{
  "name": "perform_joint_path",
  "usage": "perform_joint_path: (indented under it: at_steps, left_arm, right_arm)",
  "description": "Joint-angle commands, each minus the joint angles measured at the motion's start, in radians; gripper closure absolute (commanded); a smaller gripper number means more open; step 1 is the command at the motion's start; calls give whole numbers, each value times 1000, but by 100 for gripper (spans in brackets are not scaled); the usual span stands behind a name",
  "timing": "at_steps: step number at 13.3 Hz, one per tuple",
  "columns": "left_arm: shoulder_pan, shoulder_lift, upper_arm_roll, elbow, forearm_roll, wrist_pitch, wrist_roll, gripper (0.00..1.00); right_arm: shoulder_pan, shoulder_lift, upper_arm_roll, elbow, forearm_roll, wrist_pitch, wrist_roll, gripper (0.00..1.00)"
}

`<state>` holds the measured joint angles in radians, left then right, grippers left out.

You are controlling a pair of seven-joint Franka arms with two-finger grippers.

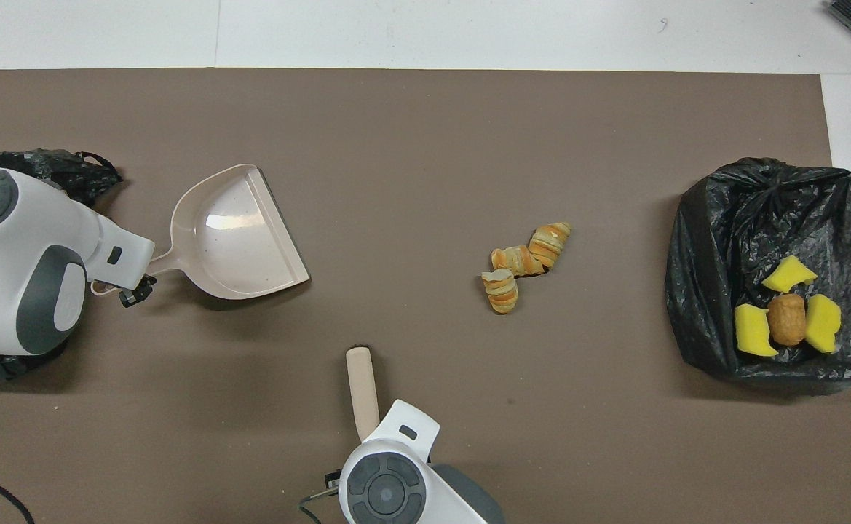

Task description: Sweep and dump trash in bin

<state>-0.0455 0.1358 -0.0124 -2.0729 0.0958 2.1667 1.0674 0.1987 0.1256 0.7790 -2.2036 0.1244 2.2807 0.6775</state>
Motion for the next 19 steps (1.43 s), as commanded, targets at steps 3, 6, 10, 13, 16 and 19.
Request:
perform_joint_path:
  at_steps: [3,6,10,13,16,19]
  left_arm:
    - [-20,-27,-3,-36,19,24,77,100]
    - [-22,-25,-3,-36,19,24,78,100]
    - [-30,-25,-4,-36,19,27,72,100]
    - [-31,-25,-4,-36,19,28,68,100]
    - [-33,-25,-6,-36,19,30,68,100]
    - [-85,-25,-6,-35,18,36,33,100]
  right_arm:
    - [-8,20,11,-5,-43,28,45,100]
    - [-16,43,9,34,-126,-35,45,100]
    - [-30,25,3,84,-203,-176,39,100]
    - [-79,-35,-4,111,-207,-245,-5,100]
    - [-117,-95,-90,206,-206,-435,-57,100]
    - [-117,-92,-240,228,-213,-454,-111,100]
